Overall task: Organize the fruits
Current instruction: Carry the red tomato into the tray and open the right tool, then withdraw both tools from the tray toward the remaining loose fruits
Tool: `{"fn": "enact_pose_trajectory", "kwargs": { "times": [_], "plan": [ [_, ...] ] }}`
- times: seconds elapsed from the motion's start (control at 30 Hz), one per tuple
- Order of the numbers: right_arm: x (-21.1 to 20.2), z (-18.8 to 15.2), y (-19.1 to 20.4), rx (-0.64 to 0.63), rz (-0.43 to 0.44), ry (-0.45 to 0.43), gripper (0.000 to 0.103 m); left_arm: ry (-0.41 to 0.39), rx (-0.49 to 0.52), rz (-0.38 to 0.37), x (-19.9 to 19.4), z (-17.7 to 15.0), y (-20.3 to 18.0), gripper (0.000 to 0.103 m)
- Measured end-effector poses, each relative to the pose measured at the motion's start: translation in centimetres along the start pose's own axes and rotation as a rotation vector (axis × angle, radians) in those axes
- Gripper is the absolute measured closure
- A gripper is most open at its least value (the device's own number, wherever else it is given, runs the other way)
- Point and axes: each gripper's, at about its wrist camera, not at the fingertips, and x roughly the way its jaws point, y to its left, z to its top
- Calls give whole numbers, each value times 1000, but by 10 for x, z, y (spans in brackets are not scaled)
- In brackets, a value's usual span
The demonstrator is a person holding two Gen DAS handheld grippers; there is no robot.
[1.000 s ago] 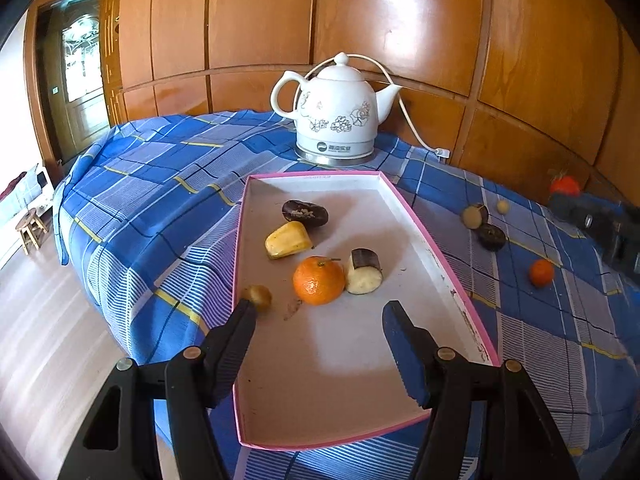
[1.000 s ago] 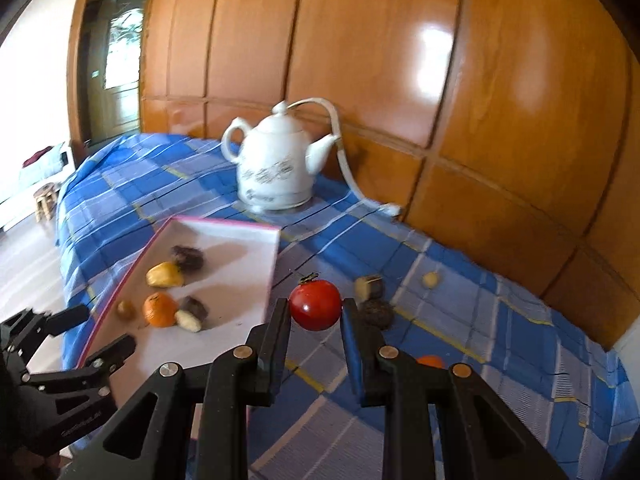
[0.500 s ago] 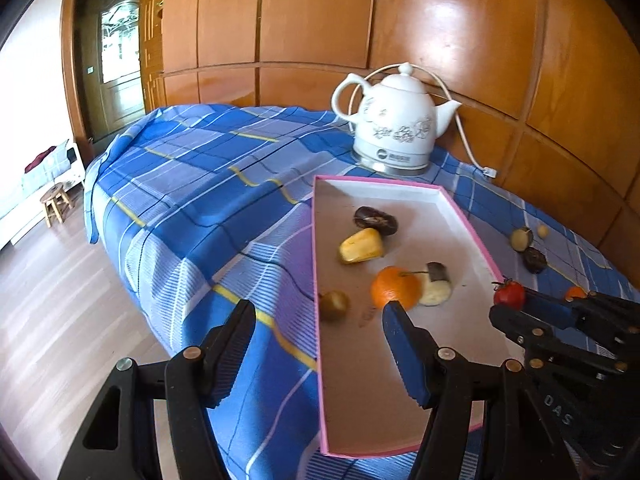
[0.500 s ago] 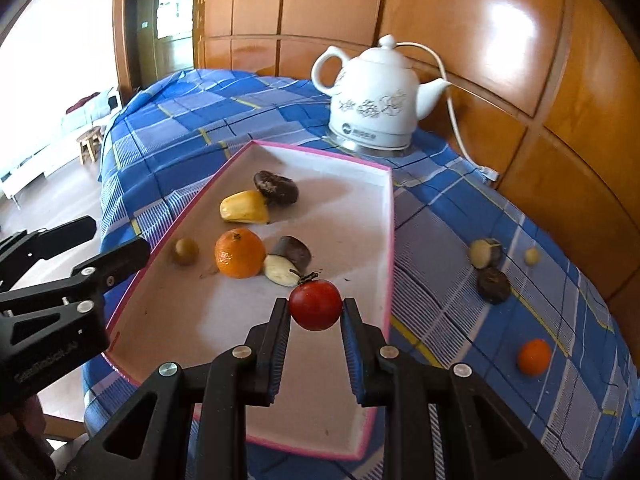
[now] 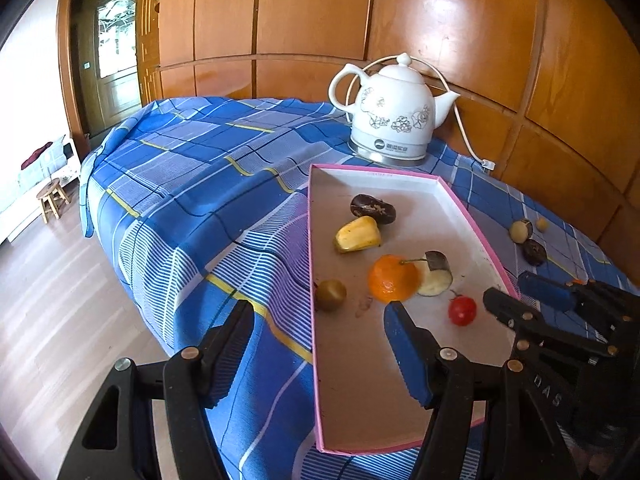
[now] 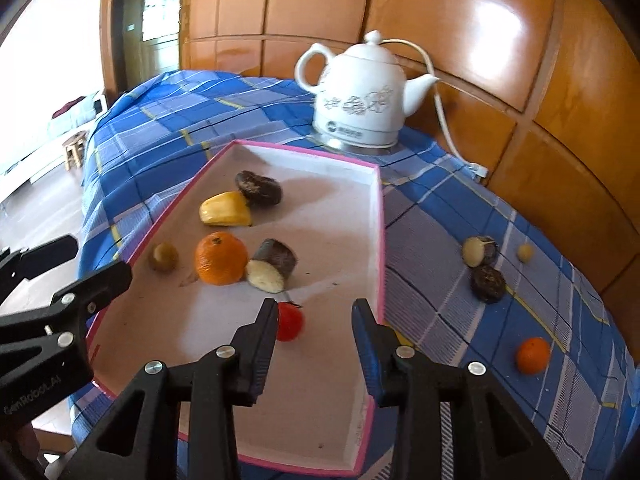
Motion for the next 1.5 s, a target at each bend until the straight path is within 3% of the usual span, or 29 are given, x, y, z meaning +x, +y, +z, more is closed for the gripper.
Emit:
{"fn": "enact_pose_trajectory", "kwargs": {
  "times": [0.4, 1.5],
  "plan": [
    [-11, -1, -25, 83, -55, -28, 65, 0, 38, -32, -6, -4, -14, 35],
    [-31, -2, -44, 124, -62, -69, 65, -9, 102, -51, -14, -5, -36, 34]
  ]
}}
